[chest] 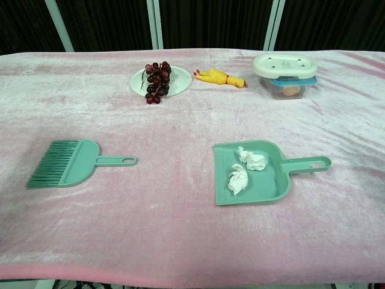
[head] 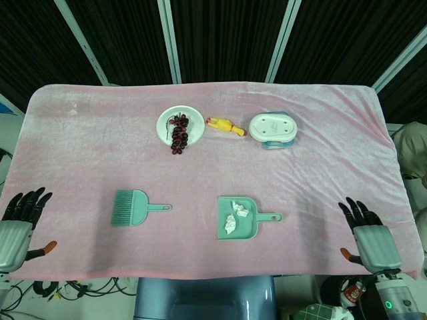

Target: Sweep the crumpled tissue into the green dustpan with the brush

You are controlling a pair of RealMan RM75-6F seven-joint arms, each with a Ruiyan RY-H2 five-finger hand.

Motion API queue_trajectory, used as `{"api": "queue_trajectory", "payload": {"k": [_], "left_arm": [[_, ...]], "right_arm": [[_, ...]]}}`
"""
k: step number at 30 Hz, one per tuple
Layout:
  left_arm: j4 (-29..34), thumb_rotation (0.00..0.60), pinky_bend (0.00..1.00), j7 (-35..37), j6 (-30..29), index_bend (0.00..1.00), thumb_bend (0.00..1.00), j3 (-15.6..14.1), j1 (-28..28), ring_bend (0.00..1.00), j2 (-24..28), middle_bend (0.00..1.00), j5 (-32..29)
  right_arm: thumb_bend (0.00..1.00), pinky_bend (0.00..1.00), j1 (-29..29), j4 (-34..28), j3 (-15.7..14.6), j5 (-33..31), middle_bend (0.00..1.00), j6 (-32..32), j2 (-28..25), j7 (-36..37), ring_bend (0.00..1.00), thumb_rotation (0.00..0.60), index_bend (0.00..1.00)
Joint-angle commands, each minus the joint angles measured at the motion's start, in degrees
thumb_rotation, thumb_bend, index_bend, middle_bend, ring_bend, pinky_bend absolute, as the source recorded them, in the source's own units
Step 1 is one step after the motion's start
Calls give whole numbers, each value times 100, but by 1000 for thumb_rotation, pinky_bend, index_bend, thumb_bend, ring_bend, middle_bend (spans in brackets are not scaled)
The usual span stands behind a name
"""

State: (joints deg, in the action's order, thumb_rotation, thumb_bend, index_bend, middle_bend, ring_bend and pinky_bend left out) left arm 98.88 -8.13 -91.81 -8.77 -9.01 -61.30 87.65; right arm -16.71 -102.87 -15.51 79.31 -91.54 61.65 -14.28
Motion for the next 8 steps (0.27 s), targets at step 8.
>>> {"api": "queue_trajectory", "payload": {"k": [8], "left_arm": [[-495,600,0,472,-273,0,0,187,303,0,-154,0,151]], "right_arm": [[35,179,824,1381,423,964,0,-1075,393,1361,0,600,0]]}}
